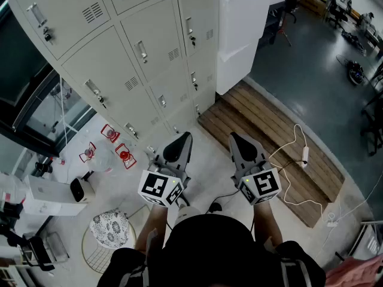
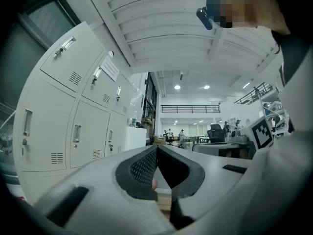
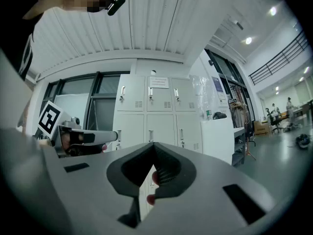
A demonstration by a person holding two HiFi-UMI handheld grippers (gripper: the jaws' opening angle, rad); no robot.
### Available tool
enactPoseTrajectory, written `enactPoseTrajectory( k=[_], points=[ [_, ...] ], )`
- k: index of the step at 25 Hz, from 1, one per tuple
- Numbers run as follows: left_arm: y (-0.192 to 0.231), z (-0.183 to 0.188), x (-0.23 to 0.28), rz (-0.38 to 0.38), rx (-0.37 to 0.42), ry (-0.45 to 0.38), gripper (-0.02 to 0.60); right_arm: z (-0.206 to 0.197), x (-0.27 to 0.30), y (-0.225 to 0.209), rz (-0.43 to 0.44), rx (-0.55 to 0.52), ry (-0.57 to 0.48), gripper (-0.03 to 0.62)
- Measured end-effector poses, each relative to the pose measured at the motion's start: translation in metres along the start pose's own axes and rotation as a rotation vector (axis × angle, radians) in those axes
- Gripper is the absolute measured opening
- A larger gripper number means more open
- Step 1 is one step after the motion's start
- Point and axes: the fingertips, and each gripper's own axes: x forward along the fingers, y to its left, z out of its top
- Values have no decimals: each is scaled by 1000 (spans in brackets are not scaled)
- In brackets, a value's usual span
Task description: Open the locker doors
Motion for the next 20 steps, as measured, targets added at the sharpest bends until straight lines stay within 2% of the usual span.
enactPoseTrajectory(
  k=[10, 16, 20],
  points=[
    [-10, -5, -2, 64, 7, 23, 18, -3, -12, -5, 16, -15, 7, 5],
    [-11, -8, -7, 98, 17, 42, 18, -7, -10, -7, 55, 66, -25, 5],
    [-1, -7, -9, 113, 26, 57, 18, -10, 6, -7, 78, 78, -10, 5]
  ],
)
